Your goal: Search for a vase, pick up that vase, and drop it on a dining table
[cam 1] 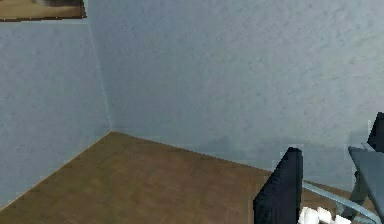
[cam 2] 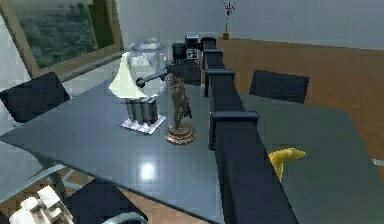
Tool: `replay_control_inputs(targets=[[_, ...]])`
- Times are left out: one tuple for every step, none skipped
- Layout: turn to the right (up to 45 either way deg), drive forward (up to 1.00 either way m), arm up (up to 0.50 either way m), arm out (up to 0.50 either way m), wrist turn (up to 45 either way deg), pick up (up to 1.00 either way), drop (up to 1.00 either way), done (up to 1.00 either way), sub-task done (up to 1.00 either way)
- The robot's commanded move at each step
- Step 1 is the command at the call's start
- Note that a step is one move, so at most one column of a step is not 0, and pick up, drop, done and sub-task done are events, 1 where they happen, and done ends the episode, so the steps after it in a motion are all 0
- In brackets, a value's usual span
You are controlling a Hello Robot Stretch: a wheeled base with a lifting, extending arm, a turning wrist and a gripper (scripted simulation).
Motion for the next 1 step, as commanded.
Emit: replay_control_inputs(targets=[[0.0,0.0,0.0,0.0,39.0,0.0,0.0,0.0,0.0]])
